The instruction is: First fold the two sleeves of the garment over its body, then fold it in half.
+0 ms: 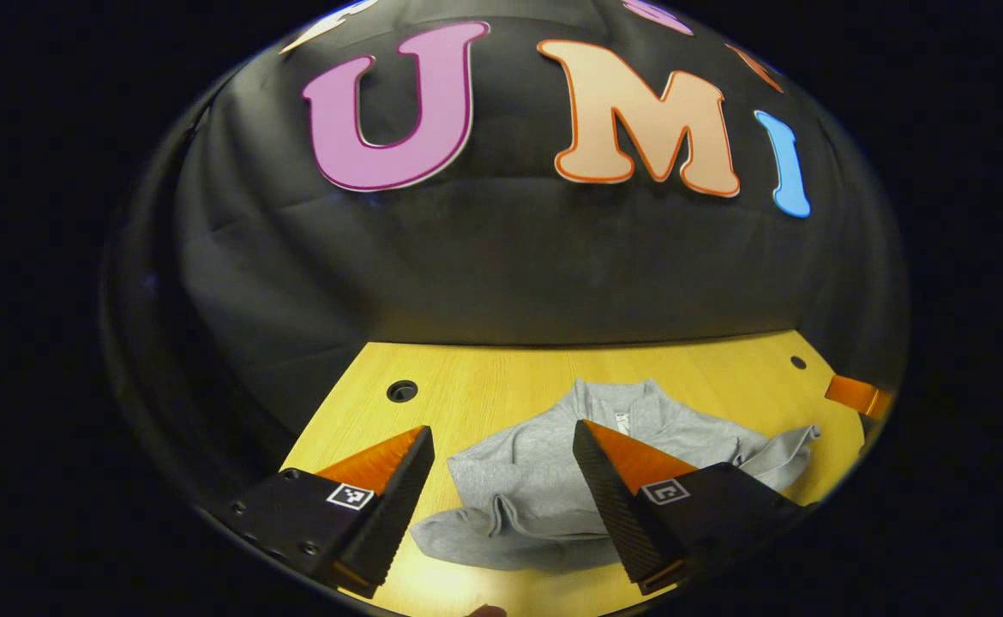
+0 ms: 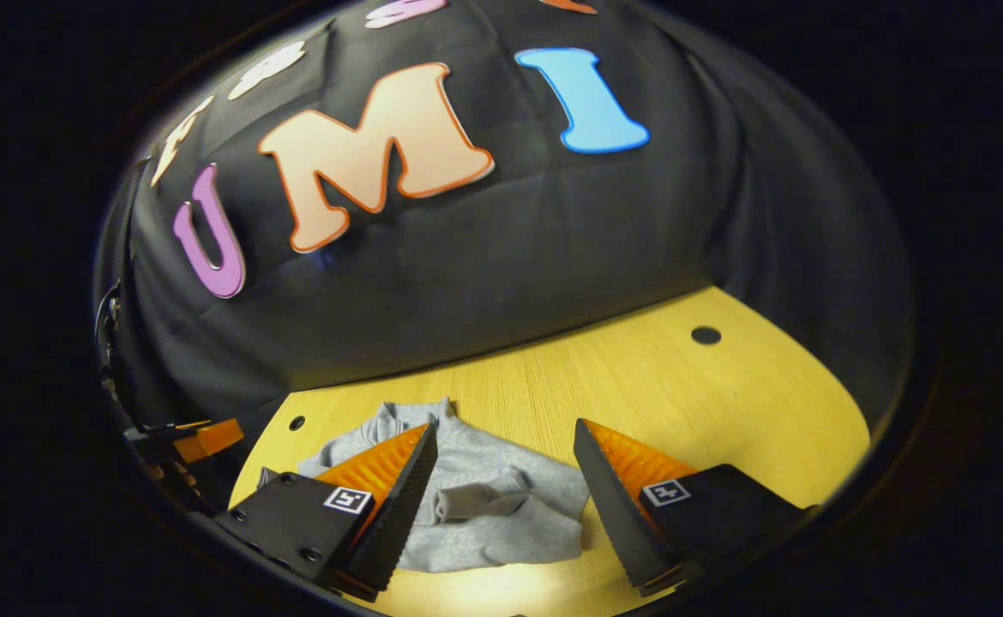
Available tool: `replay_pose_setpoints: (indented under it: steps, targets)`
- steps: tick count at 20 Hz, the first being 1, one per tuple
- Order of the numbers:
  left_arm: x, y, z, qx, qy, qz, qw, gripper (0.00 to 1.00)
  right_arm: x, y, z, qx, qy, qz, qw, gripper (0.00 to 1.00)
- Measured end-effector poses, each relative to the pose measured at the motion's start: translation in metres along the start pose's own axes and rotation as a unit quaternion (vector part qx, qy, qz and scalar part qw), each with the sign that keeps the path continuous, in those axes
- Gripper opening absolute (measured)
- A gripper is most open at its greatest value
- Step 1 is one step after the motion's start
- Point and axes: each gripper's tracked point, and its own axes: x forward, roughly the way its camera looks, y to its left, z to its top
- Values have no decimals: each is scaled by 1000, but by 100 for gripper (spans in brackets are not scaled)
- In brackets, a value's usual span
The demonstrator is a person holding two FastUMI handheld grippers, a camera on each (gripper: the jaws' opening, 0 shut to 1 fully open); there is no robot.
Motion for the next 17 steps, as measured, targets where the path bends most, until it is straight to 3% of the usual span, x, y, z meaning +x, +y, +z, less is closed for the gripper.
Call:
replay_pose_setpoints:
  steps: [1, 2, 6, 11, 14, 17]
  targets:
    - [-18, -1, 9, -18, -28, 7, 999, 96, -10, 3, 9, -19, -22, 8, 1000, 94]
    - [-33, -1, 13, -24, -45, 12, 999, 96, -22, 5, 17, -37, -40, 13, 998, 98]
    - [-101, 0, 27, 3, -134, 48, 990, 96, -77, 21, 43, -117, -130, 40, 984, 98]
    - [-151, -13, 24, 3, -171, 22, 985, 95, -144, 38, 50, -126, -201, 25, 971, 99]
    - [-165, -6, 17, 19, -172, 11, 985, 95, -168, 54, 42, -123, -214, 41, 968, 99]
    - [-173, 5, 23, 13, -179, 5, 984, 95, -177, 49, 41, -117, -217, 17, 969, 100]
